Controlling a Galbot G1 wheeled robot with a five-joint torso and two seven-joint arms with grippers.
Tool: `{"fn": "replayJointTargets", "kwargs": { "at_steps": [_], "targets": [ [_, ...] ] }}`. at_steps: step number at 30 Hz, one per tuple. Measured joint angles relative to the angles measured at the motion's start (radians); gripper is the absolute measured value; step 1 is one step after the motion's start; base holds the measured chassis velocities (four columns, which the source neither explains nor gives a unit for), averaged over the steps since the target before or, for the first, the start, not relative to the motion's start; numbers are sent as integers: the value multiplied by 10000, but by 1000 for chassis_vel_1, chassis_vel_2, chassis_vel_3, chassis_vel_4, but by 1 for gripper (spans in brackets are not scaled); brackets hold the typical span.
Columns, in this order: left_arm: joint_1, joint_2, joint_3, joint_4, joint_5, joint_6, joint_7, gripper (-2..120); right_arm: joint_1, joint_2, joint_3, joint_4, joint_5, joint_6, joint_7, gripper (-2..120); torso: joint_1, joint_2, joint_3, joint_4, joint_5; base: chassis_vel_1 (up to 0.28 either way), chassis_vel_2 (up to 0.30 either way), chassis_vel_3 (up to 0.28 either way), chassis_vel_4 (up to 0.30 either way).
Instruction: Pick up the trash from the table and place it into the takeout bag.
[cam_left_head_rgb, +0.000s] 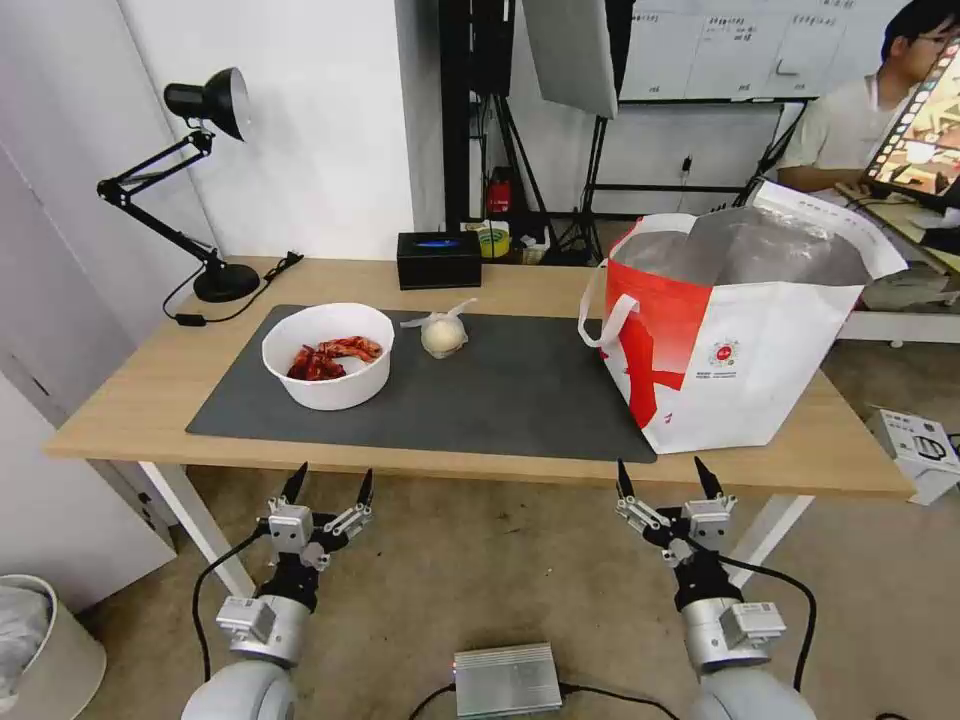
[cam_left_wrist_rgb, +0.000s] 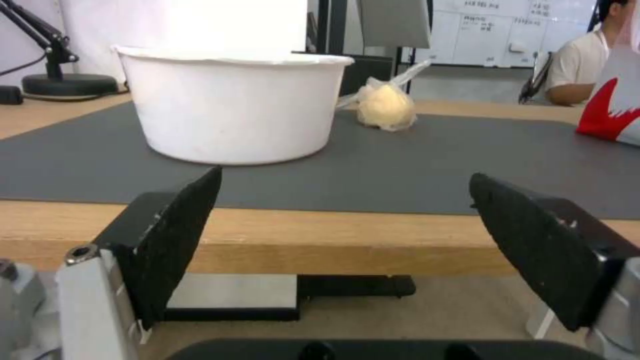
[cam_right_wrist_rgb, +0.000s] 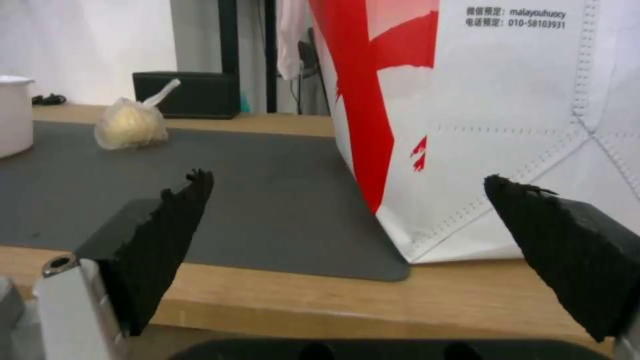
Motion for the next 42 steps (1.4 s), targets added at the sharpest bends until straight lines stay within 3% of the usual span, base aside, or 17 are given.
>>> {"fn": "replayJointTargets", "kwargs": {
  "at_steps": [10, 23, 29, 42],
  "targets": [
    [48, 23, -87, -93, -34, 14, -5, 100, 145, 22, -75, -99, -11, 87, -34, 100, 0, 0, 0, 0, 0, 0, 0, 0, 0],
    [209, -43, -170, -176, 13, -22, 11, 100, 1753, -797, -542, -68, 1012, 21, -30, 100, 0, 0, 0, 0, 1, 0, 0, 0, 0],
    [284, -175, -213, -273, 62, -25, 20, 100, 3234, -1356, -1271, -583, 1825, -82, -48, 100, 0, 0, 1, 0, 1, 0, 0, 0, 0],
    [395, -299, -430, -394, 72, -26, 35, 100, 5881, -1765, -2570, -1934, 2649, -320, 66, 99, 0, 0, 1, 0, 0, 0, 0, 0, 0]
  ]
}}
